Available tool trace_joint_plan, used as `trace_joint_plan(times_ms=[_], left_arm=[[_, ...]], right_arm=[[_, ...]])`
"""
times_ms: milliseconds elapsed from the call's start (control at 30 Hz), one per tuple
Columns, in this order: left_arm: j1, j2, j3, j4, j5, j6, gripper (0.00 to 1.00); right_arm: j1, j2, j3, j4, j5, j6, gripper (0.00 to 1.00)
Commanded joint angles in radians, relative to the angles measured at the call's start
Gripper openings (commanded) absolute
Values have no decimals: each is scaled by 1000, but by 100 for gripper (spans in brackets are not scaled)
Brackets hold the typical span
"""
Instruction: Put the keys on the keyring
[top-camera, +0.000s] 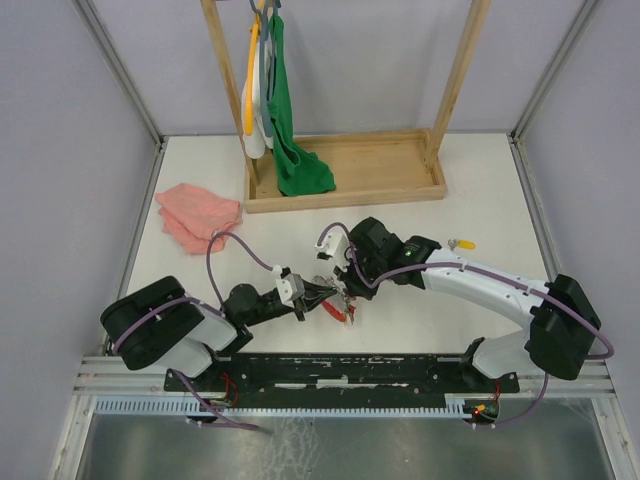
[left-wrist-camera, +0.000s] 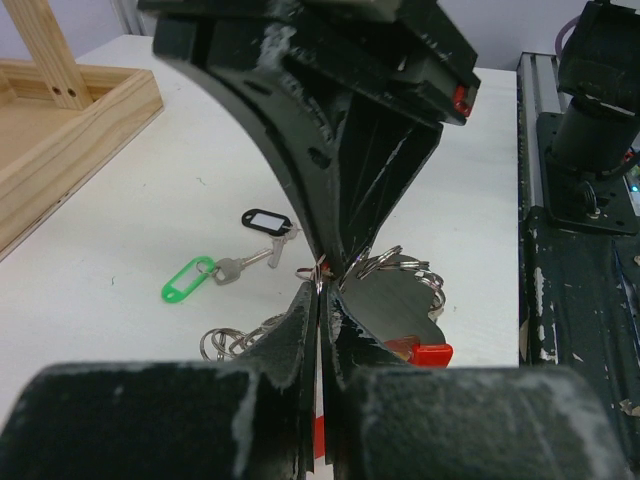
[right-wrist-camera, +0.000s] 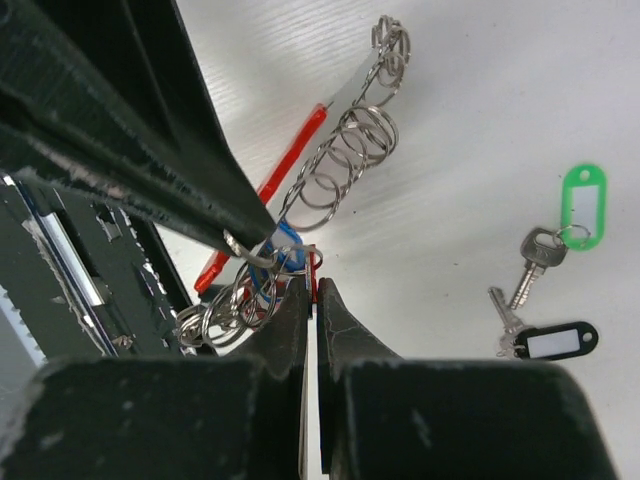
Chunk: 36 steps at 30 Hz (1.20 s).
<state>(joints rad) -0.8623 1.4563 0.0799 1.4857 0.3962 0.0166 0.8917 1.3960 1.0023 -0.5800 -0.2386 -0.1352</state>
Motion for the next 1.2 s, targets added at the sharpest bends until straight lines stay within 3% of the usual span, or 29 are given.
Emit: trace_joint_plan(times_ms=[0,233,467,767,933,1000,1167], left_arm=[[-42,-73,4,62,-23,89,3],[-62,-136,6,-42,-27,155,3],[-63,-78,2,-106,-27,223,3],[-61,-129,101,-529,6,415,3],[-92,-97,183,-759,4,485,3],[-122,-70,211,-801,-22,498,5],[-181,-29,225,-828,-90,497,16]], right_arm=[[-14,36,59,-49,17,34,1],[-14,58,77,-65,1,11,3],[-23,-87,-26,-21,20,-30,40],[-61,-204,-131,161,85,173,76],[-88,-235,-245,337,101,282,89],[-94,-251,-276,378,115,301,99],[-108,-264,-324,434,144,348,100]])
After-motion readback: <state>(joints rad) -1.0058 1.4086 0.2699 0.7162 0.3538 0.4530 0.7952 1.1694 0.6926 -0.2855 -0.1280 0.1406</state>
